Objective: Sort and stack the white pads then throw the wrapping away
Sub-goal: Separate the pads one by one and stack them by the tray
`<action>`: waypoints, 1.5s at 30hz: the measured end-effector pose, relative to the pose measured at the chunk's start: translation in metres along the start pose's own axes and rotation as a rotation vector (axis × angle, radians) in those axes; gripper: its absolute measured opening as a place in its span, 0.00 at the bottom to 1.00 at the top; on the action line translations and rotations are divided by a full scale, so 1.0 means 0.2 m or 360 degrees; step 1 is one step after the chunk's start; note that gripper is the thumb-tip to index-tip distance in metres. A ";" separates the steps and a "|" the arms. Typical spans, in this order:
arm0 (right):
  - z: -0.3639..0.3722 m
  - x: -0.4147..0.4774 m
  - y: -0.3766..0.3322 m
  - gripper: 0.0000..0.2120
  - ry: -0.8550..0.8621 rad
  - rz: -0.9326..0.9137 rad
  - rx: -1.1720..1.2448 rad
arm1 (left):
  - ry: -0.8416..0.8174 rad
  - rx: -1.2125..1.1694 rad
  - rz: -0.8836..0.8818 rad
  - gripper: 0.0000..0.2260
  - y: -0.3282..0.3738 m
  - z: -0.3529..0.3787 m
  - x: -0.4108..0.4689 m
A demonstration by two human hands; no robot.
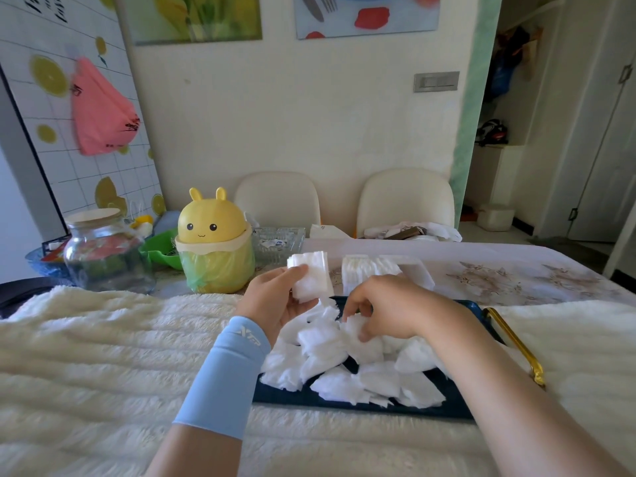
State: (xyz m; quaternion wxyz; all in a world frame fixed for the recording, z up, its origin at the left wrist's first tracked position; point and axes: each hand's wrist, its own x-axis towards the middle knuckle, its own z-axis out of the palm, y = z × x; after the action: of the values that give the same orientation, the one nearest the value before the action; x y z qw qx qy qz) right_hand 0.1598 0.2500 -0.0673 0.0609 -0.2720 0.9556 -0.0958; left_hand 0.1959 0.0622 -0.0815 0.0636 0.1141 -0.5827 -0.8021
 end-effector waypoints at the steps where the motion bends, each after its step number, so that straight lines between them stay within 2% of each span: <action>1: 0.00 0.00 0.00 0.14 0.0015 -0.0011 -0.0001 | 0.0003 0.0009 -0.0001 0.09 0.00 0.00 0.00; 5: -0.02 0.00 0.02 0.06 0.0060 -0.0070 0.0221 | 0.0045 0.0075 0.0008 0.07 -0.01 0.00 0.00; 11: -0.09 -0.03 0.07 0.04 0.0266 -0.0187 0.1038 | 0.0152 0.0323 0.0153 0.05 -0.02 0.00 0.01; 15: -0.10 -0.03 0.08 0.07 0.0333 -0.0253 0.1269 | 0.0142 0.0370 0.0175 0.06 -0.03 0.02 0.00; 18: -0.10 -0.03 0.06 0.10 0.0406 -0.0253 0.1451 | 0.0015 0.0309 0.0118 0.05 -0.03 0.05 -0.02; 21: -0.10 -0.01 0.04 0.12 0.0580 -0.0147 0.1495 | -0.0219 0.0125 0.0016 0.11 -0.02 0.07 -0.05; 24: -0.09 -0.01 0.01 0.16 0.0694 -0.0127 0.1482 | -0.0315 0.0178 0.0048 0.13 -0.03 0.08 -0.05; 27: -0.08 0.01 -0.02 0.16 0.0745 0.0047 0.1598 | -0.0233 0.0096 0.0065 0.07 -0.03 0.08 -0.05; 30: -0.07 0.01 -0.03 0.13 0.0703 0.0258 0.1674 | -0.0221 -0.0024 0.0037 0.05 -0.02 0.08 -0.05; 33: -0.06 0.00 -0.04 0.08 0.0752 0.0229 0.1718 | -0.0199 -0.0083 0.0007 0.07 -0.02 0.08 -0.05; 39: -0.05 0.01 -0.04 0.06 0.0915 0.0216 0.1681 | -0.0098 -0.0226 -0.0101 0.10 -0.02 0.09 -0.05; 43: -0.07 0.00 -0.02 0.04 0.1083 0.0158 0.1701 | -0.0008 -0.0265 -0.0121 0.09 -0.02 0.08 -0.04; 45: -0.10 -0.02 -0.01 0.05 0.1026 0.0096 0.1770 | 0.0032 -0.0207 -0.0084 0.09 -0.03 0.06 -0.03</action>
State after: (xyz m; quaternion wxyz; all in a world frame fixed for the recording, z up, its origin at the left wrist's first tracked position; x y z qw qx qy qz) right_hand 0.1597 0.2541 -0.0467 -0.0948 -0.1304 0.7408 -0.6521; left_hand 0.1988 0.0774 -0.0825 0.0556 0.1329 -0.5255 -0.8385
